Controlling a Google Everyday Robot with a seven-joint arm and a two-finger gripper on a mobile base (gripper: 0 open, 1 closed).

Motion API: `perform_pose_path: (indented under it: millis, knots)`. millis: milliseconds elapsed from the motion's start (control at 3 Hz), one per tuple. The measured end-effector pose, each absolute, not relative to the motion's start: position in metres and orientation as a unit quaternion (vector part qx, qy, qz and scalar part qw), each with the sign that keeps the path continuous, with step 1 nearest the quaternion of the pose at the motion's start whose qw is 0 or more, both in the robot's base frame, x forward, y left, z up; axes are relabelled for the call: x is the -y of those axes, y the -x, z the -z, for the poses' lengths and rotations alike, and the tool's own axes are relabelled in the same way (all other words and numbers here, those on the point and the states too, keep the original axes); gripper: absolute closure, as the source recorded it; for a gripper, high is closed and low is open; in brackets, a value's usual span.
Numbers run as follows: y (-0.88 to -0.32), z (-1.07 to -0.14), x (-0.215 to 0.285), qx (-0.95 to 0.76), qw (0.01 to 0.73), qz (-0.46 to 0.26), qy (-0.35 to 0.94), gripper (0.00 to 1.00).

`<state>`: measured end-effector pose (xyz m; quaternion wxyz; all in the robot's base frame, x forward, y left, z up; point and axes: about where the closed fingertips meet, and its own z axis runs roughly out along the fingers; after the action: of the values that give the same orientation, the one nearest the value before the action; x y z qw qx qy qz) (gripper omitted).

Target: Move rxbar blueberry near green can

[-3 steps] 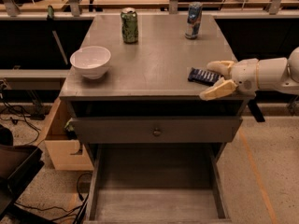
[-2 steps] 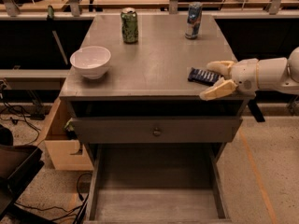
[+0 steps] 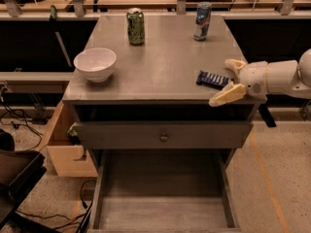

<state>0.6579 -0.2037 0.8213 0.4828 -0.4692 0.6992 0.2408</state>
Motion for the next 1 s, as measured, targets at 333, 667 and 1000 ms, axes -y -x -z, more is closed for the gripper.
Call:
perform_pose_path:
  millis: [333,667,1000]
  knots:
    - [-0.6581,-0.8219,0.2035,-0.700,0.483,-0.242,0.467,0.00]
    - [-0.6597,-0.8278,0.2027,-0.711,0.486,-0.248,0.444,0.00]
    - [-0.6600,-0.8281,0.2023,-0.711,0.486,-0.249,0.443,0.00]
